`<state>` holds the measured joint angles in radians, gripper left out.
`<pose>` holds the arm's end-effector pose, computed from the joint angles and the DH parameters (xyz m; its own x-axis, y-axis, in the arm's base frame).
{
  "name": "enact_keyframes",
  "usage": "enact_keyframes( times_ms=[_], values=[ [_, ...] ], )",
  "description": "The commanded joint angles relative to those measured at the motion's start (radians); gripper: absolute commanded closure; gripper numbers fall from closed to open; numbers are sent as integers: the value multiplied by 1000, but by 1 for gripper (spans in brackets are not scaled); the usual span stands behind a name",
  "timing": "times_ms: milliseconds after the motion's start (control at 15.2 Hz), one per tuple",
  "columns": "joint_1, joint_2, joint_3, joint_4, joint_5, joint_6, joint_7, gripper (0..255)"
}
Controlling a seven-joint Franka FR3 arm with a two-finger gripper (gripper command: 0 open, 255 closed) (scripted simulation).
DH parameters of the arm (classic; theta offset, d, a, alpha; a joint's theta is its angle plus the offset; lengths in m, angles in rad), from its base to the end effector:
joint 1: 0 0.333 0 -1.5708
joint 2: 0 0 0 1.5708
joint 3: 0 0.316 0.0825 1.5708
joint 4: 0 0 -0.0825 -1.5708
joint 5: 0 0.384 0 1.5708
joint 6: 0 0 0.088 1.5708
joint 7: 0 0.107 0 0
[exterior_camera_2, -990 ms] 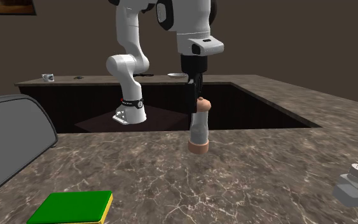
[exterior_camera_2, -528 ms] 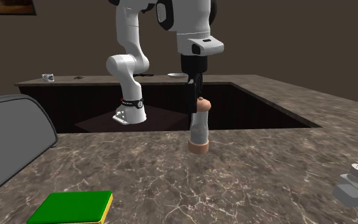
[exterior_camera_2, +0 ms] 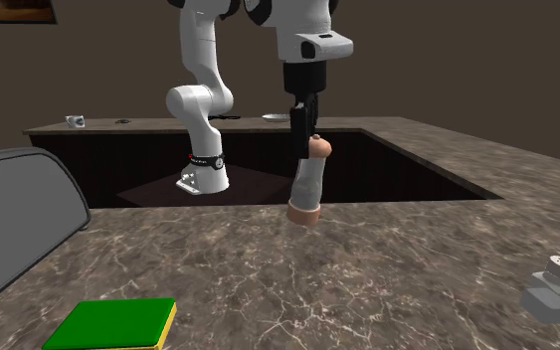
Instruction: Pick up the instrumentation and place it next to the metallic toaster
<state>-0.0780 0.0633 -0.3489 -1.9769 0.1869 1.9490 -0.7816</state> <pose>0.5161 -0.2183 0.4313 0.9619 0.2709 0.0370 0.2733 -0.9473 -0.1672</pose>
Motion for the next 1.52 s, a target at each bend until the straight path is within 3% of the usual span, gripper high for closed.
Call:
enact_keyframes(
  times_ms=[0, 1452],
  values=[
    [0, -10, -1, 15, -6, -25, 6, 255],
    [-2, -43, -3, 273, -28, -309, 54, 255]
  ],
)
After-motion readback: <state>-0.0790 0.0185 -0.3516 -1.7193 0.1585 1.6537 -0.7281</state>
